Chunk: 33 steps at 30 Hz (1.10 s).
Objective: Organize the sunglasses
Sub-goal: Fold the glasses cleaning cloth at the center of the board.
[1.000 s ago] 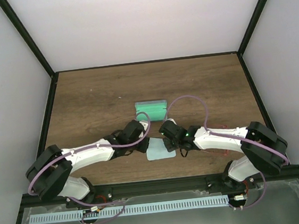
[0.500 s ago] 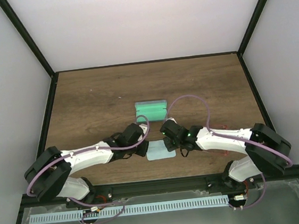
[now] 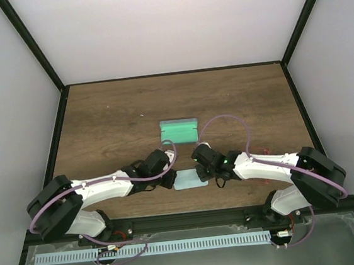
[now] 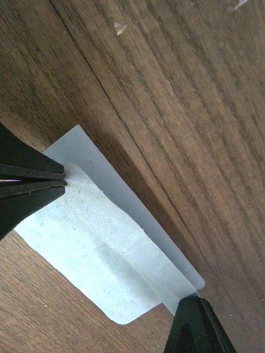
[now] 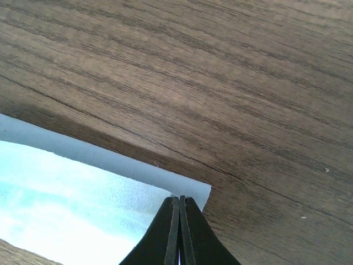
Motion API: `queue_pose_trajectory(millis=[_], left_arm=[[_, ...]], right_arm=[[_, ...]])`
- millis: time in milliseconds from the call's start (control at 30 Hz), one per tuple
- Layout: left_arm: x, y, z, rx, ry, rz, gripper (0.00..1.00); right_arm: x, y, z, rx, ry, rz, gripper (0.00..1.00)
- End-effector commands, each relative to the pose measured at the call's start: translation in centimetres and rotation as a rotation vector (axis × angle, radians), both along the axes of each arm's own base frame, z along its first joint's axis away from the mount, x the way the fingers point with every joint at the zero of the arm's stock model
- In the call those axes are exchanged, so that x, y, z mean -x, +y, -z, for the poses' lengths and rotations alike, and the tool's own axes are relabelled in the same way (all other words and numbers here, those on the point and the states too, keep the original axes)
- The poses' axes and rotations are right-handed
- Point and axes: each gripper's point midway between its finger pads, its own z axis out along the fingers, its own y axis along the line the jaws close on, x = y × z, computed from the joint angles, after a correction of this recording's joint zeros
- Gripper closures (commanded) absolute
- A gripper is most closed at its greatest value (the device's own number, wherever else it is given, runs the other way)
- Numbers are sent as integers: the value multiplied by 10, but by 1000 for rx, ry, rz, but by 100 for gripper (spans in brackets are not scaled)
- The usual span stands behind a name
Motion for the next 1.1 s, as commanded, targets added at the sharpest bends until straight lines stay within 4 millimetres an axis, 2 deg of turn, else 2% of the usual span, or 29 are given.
queue_pose_trajectory(millis=[0, 500, 833, 1067], left_arm=[[3, -4, 7, -6, 10, 9, 96], [6, -5, 11, -14, 14, 17, 96], [10, -6, 6, 7, 6, 33, 96], [14, -4, 18, -17, 28, 44, 96]], right_arm=[[0, 3, -6, -27, -15, 3, 99], [3, 3, -5, -37, -11, 0, 99], [4, 1, -5, -42, -14, -1, 99], [4, -1, -1, -31, -9, 3, 99]])
